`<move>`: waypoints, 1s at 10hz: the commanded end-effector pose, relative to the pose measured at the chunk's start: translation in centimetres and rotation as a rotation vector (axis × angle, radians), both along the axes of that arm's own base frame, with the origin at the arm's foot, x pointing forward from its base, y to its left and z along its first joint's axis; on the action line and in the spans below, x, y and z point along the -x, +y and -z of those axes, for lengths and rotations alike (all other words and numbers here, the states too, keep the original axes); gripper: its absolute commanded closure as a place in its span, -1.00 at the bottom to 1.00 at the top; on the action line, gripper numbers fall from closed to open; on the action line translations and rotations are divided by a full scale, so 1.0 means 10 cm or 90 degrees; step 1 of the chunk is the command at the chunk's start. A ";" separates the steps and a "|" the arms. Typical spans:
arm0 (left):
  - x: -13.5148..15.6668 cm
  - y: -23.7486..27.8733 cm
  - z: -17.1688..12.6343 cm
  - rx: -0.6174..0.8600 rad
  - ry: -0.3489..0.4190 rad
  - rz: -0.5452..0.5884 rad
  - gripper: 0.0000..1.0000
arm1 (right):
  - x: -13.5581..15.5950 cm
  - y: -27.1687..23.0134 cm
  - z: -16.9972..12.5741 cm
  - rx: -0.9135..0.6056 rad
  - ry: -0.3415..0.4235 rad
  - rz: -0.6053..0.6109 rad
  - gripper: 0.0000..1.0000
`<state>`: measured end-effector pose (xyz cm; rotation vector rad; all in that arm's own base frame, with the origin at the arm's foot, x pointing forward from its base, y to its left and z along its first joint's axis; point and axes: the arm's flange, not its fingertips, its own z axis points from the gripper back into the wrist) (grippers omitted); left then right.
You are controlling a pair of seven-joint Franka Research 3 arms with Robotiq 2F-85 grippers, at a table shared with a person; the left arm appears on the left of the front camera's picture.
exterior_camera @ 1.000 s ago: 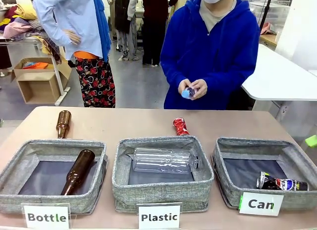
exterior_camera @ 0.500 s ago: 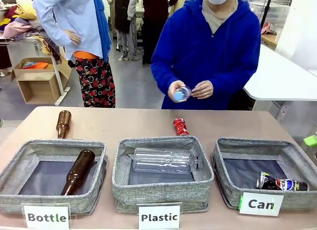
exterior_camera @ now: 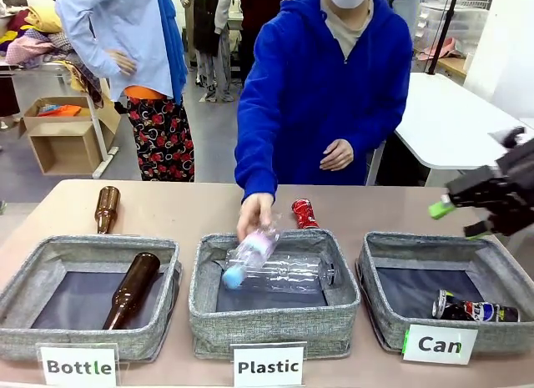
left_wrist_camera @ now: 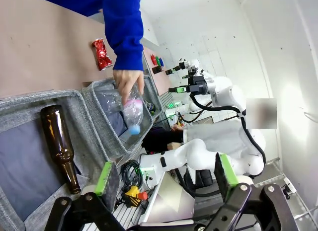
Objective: Sort the can waste into the basket.
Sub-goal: Pick up the can waste from the table and place it in the right Fabric basket.
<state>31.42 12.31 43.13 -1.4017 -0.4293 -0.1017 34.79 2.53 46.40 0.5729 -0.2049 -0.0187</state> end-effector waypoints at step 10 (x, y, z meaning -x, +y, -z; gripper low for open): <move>0.02 0.00 -0.03 0.003 0.001 0.003 -1.00 | 0.25 -0.87 0.26 -0.095 -0.004 0.103 -1.00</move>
